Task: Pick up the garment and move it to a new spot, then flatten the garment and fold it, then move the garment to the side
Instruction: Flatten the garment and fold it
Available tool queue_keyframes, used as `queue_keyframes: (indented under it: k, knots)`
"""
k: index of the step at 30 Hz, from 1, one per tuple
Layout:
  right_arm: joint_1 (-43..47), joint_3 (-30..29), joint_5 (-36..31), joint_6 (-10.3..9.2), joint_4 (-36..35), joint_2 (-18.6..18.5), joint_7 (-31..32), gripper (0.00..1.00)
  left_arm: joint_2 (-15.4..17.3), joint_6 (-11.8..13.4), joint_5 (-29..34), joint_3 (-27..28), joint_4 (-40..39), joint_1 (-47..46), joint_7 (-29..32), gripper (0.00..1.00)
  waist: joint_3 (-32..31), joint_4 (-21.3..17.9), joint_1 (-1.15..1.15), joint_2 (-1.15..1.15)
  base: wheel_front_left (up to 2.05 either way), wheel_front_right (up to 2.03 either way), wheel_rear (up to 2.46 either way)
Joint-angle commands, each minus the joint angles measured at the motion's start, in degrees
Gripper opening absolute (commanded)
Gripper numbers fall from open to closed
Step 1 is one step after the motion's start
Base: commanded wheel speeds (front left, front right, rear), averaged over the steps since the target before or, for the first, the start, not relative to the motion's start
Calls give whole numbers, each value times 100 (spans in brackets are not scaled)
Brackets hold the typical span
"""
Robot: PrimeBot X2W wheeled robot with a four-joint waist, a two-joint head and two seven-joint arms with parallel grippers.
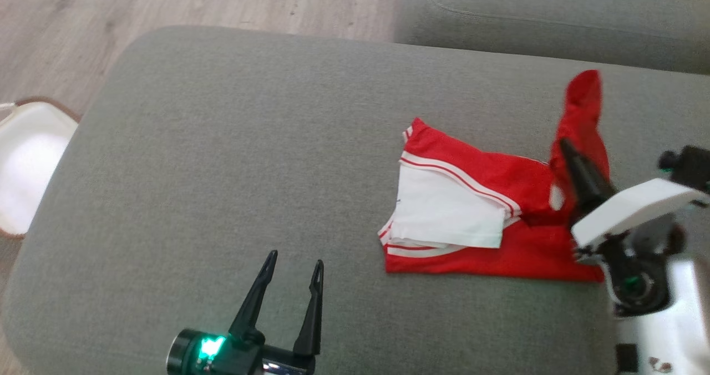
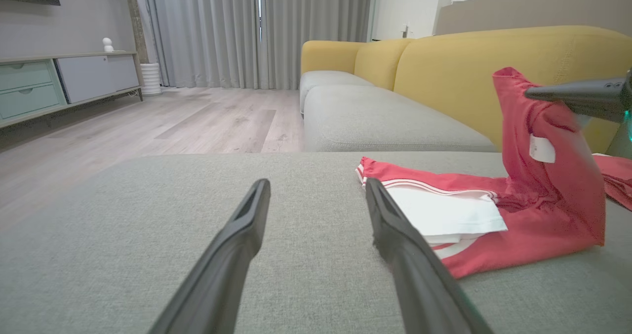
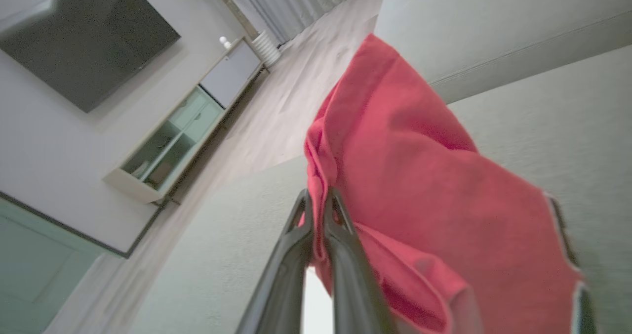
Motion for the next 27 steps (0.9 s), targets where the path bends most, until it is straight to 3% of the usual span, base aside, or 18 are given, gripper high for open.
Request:
queue_keyframes:
  k: [1, 4, 14, 16, 18, 19, 20, 27]
  knots:
    - [-298, 254, 187, -5, -143, 28, -83, 0, -94, -6, 57, 204, -150, -136, -53, 100, 15, 101, 0, 0, 0, 0, 0]
    - [-400, 884, 783, -5, 183, 33, -410, 0, -108, -48, 78, 215, -101, -159, -53, 100, 20, 256, 0, 0, 0, 0, 0]
    - [-778, 2053, 1422, -5, 1005, 35, -1127, 3, -144, -113, 70, 165, -9, -176, -53, 100, 19, 481, 0, 0, 0, 0, 0]
    - [-873, 2199, 1489, -5, 1213, 35, -1230, 19, -149, -121, 63, 144, 6, -186, -53, 100, 26, 521, 0, 0, 0, 0, 0]
    - [-967, 2320, 1585, -5, 1423, 35, -1332, 60, -154, -123, 52, 132, 15, -204, -53, 100, 30, 553, 0, 0, 0, 0, 0]
    - [-1013, 2383, 1630, -5, 1515, 35, -1391, 87, -156, -124, 48, 128, 18, -211, -53, 100, 30, 566, 0, 0, 0, 0, 0]
    - [-1057, 2442, 1676, -5, 1595, 35, -1456, 100, -158, -122, 44, 128, 20, -217, -53, 100, 27, 576, 0, 0, 0, 0, 0]
    - [-1220, 2499, 1672, -5, 1704, 35, -1840, 100, -163, -89, 30, 179, 29, -182, -53, 100, -67, 528, 0, 0, 0, 0, 0]
